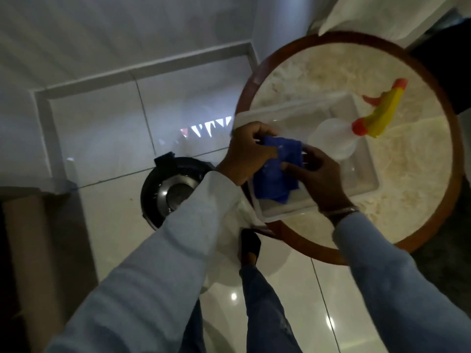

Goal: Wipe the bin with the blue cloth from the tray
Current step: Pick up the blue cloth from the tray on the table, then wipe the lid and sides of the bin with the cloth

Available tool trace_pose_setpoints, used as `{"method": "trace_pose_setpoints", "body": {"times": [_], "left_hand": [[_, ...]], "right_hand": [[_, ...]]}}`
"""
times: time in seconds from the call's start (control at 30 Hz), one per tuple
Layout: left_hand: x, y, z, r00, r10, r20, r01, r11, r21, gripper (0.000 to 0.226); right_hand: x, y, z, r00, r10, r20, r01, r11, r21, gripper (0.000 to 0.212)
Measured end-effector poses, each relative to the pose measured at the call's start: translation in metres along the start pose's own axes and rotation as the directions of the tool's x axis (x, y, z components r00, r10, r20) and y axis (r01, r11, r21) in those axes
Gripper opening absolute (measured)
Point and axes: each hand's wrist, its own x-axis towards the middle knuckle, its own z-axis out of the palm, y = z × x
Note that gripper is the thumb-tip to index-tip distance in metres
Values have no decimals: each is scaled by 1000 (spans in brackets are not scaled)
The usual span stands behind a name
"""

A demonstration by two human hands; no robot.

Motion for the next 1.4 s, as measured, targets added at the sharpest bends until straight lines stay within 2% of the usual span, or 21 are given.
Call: {"method": "trace_pose_setpoints", "body": {"times": [0.1, 0.17, 0.27, 0.33, 0.4, 0.47, 0.53, 0.57, 0.63, 0.67, 0.73, 0.83, 0.93, 1.03, 1.1, 1.17, 1.3, 1.4], "left_hand": [[-23, -8, -42, 999, -31, 45, 43, 949, -313, 38], [-38, -25, -70, 996, -28, 87, 66, 884, -463, 38], [-54, -58, -107, 997, -22, 78, 63, 817, -573, 36], [-61, -85, -128, 1000, -17, -19, 6, 893, -451, 38], [-64, -122, -145, 988, -31, -152, -11, 963, -268, 42], [-69, -165, -157, 953, -55, -296, 9, 988, -153, 47], [-75, -216, -172, 906, -12, -424, 35, 998, 45, 59], [-80, -241, -179, 909, -4, -416, 72, 986, 149, 73], [-88, -291, -190, 966, -73, -249, 162, 920, 358, 115], [-91, -314, -194, 983, -101, -153, 165, 853, 495, 131], [-90, -350, -195, 992, -113, -54, 119, 723, 681, 146], [-78, -374, -194, 995, -98, -8, 71, 664, 745, 153], [-70, -381, -195, 999, -45, 19, 14, 640, 768, 154], [-66, -384, -198, 997, -13, 72, -45, 660, 750, 152], [-65, -383, -200, 996, -18, 92, -54, 685, 726, 151], [-66, -383, -201, 995, -28, 97, -50, 699, 713, 150], [-67, -380, -203, 994, -50, 97, -33, 710, 704, 151], [-66, -379, -204, 992, -58, 111, -38, 708, 705, 150]], "right_hand": [[-15, -34, 9, 993, -57, 108, 36, 982, 185, 36], [-23, -55, 34, 978, -113, 176, 55, 951, 303, 34], [-25, -64, 88, 949, -124, 289, 44, 962, 270, 54], [-22, -54, 131, 931, -42, 363, -35, 979, 203, 52], [-12, -38, 173, 923, 12, 384, -44, 996, 77, 30], [4, -15, 210, 945, -20, 327, 57, 993, -105, 17], [23, 8, 240, 972, -149, 184, 193, 950, -246, 21], [32, 17, 250, 962, -248, 111, 270, 918, -291, 23], [46, 33, 270, 887, -461, 15, 432, 821, -373, 23], [52, 43, 280, 842, -539, 9, 493, 765, -414, 22], [57, 66, 295, 772, -630, 91, 586, 648, -487, 23], [46, 108, 306, 737, -615, 281, 651, 533, -540, 39], [39, 131, 304, 690, -640, 339, 693, 449, -564, 55], [61, 128, 315, 701, -520, 489, 700, 370, -611, 75], [77, 130, 327, 701, -439, 562, 703, 292, -649, 79], [76, 143, 330, 712, -453, 536, 685, 284, -671, 77], [38, 181, 322, 804, -495, 328, 551, 416, -723, 79], [27, 188, 318, 771, -501, 393, 592, 338, -732, 76]]}}
